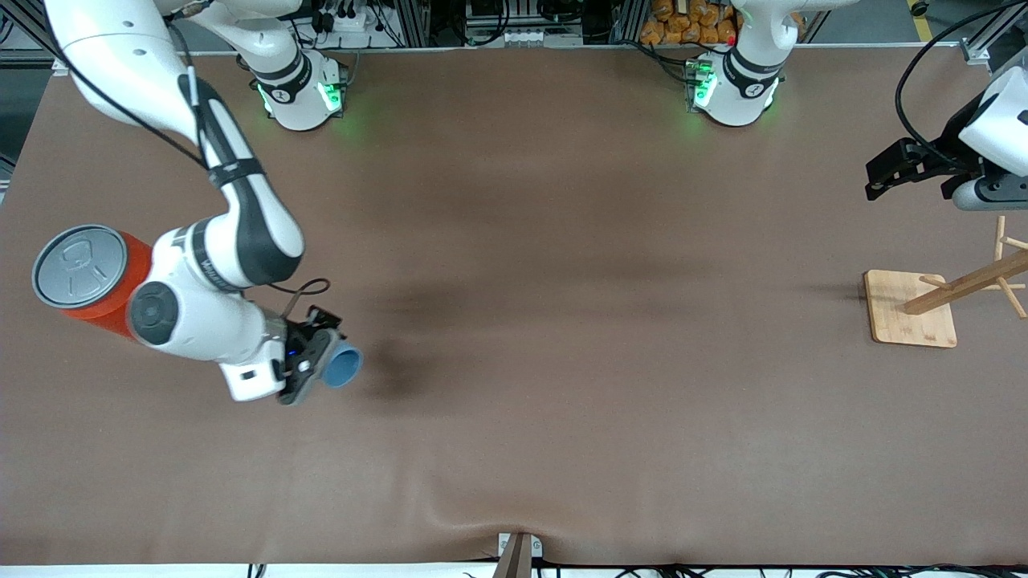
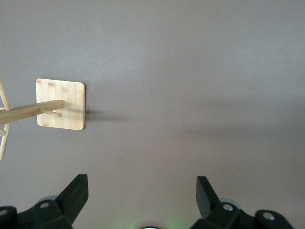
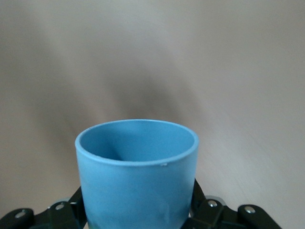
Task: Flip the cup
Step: 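Carry the blue cup with the right gripper toward the table middle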
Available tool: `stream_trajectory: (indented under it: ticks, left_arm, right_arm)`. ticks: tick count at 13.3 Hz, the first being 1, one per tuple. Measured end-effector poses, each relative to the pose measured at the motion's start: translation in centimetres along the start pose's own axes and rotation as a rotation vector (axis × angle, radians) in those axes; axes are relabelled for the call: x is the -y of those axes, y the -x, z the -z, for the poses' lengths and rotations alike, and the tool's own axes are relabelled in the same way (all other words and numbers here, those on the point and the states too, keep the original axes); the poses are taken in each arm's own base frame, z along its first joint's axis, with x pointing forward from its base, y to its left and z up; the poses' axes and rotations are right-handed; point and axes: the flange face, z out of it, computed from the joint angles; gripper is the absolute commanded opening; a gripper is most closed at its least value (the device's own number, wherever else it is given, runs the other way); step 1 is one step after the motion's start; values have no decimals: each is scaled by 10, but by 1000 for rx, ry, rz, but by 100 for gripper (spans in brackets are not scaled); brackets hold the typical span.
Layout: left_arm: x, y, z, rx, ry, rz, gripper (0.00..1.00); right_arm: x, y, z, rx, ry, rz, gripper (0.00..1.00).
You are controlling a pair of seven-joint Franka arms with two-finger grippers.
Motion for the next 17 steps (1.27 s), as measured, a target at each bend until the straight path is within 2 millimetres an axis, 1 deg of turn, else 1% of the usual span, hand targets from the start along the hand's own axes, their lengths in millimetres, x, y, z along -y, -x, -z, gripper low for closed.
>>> stream_trajectory:
  ticks: [2, 4, 5, 6, 7, 9, 10, 11, 12, 13, 14, 17]
  left_arm:
    - [-1, 0, 0, 0, 0, -2, 100]
    - [-1, 0, 0, 0, 0, -2, 100]
    - [-1, 0, 0, 0, 0, -3, 100]
    - [-2, 0, 0, 0, 0, -3, 100]
    - [-2, 0, 0, 0, 0, -3, 100]
    - [-2, 0, 0, 0, 0, -3, 100]
    - [-2, 0, 0, 0, 0, -3, 100]
    - [-2, 0, 0, 0, 0, -3, 100]
    - [-2, 0, 0, 0, 0, -3, 100]
    - [-2, 0, 0, 0, 0, -3, 100]
    - [-2, 0, 0, 0, 0, -3, 100]
    - [-1, 0, 0, 0, 0, -4, 100]
  right_arm:
    - [24, -19, -12, 2, -35, 134, 11]
    - [49, -37, -28, 14, -66, 257, 11]
    - [64, -51, -36, 21, -77, 309, 11]
    - [85, -67, -46, 27, -87, 357, 11]
    - [110, -87, -55, 28, -87, 406, 11]
    - [164, -130, -75, 0, -55, 505, 11]
    - [189, -147, -88, -18, -37, 545, 11]
    - [209, -161, -104, -35, -21, 577, 11]
    - [225, -169, -120, -38, -7, 604, 11]
    - [235, -174, -137, -27, 6, 632, 11]
    - [240, -175, -149, -12, 18, 653, 11]
    - [242, -176, -173, 2, 48, 690, 12]
